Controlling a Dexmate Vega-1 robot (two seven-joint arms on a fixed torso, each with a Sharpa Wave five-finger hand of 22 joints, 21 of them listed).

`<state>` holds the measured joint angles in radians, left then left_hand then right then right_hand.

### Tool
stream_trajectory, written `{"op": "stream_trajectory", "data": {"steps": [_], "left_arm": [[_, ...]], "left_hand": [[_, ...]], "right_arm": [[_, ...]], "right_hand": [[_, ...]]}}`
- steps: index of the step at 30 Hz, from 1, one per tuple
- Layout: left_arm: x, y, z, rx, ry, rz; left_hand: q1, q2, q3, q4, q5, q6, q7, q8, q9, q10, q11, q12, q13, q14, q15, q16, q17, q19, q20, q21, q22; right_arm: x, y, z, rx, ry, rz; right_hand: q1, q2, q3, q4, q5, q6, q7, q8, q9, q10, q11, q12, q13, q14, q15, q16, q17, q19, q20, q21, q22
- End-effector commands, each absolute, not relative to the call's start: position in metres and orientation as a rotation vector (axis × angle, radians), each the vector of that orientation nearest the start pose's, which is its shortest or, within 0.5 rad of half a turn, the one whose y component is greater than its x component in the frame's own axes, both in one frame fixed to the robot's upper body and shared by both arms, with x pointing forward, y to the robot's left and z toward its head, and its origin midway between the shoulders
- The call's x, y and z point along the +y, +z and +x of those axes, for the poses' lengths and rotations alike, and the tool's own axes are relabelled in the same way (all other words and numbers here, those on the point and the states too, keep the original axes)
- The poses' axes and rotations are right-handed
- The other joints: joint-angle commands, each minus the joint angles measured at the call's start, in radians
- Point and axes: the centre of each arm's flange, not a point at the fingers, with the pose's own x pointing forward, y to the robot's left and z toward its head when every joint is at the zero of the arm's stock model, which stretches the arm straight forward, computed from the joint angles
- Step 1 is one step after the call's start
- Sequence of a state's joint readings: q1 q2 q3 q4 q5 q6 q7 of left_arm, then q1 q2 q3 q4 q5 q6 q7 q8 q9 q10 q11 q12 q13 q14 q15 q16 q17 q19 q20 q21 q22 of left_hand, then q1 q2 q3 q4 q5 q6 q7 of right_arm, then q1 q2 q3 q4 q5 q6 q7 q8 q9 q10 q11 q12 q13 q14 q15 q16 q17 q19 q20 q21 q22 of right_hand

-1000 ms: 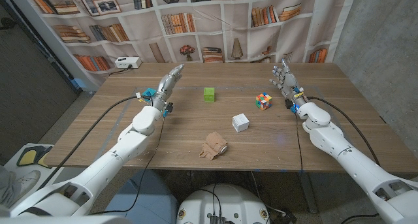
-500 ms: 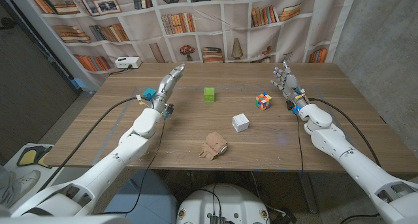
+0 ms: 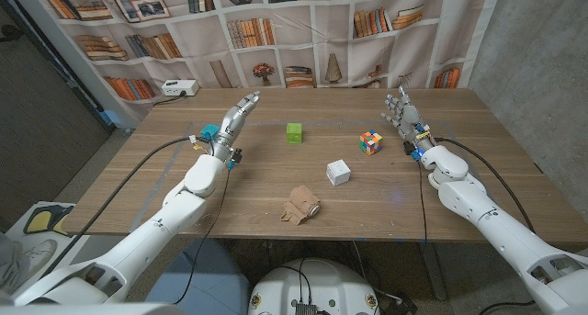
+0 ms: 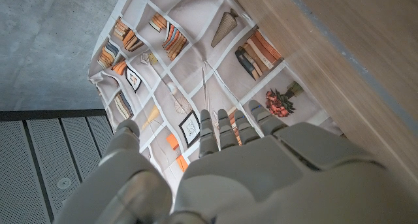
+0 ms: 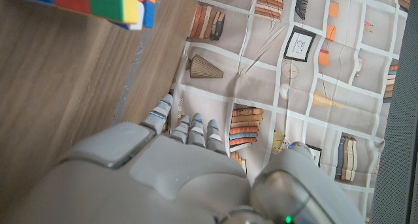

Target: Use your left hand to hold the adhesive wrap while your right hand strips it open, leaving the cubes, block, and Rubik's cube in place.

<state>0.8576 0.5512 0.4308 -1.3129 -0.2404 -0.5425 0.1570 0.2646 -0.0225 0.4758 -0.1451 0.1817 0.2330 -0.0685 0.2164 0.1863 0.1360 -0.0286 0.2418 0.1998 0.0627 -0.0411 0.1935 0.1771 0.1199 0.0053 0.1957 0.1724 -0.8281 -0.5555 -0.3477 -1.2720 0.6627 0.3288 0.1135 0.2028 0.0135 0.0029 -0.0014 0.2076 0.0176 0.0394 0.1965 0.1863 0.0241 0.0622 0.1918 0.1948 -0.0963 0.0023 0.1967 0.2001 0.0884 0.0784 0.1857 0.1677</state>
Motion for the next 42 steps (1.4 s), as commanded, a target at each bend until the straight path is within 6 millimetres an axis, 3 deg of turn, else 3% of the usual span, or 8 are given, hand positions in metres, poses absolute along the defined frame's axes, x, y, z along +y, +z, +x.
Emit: {"op": "stream_trajectory", "data": {"steps": [1, 42], "left_arm": [[0.270, -0.015, 0.613, -0.861, -0.121, 0.374], [0.270, -0.006, 0.584, -0.917, -0.061, 0.699]], "left_hand": [[0.013, -0.001, 0.002, -0.004, 0.001, -0.006, 0.002, -0.006, 0.003, 0.002, -0.001, 0.000, 0.003, -0.005, -0.001, -0.006, -0.001, 0.005, -0.004, 0.001, 0.000], [0.026, -0.010, -0.006, -0.008, -0.001, -0.028, -0.008, -0.019, 0.004, 0.004, -0.004, -0.005, 0.004, -0.006, -0.007, -0.008, -0.001, 0.006, -0.004, -0.002, 0.001]], "right_arm": [[-0.322, -0.013, 0.647, -0.633, 0.223, -0.003], [-0.328, -0.015, 0.637, -0.640, 0.204, 0.013]], "right_hand": [[-0.002, -0.003, -0.008, 0.000, -0.001, -0.004, 0.001, -0.002, 0.003, -0.008, 0.004, 0.001, 0.001, -0.008, -0.002, -0.002, 0.001, -0.004, 0.003, 0.000, 0.002], [0.001, 0.002, -0.008, -0.003, 0.001, -0.004, -0.002, -0.001, 0.003, -0.006, 0.000, 0.005, 0.001, -0.008, -0.005, 0.001, 0.000, -0.006, 0.010, 0.001, 0.002]]}}
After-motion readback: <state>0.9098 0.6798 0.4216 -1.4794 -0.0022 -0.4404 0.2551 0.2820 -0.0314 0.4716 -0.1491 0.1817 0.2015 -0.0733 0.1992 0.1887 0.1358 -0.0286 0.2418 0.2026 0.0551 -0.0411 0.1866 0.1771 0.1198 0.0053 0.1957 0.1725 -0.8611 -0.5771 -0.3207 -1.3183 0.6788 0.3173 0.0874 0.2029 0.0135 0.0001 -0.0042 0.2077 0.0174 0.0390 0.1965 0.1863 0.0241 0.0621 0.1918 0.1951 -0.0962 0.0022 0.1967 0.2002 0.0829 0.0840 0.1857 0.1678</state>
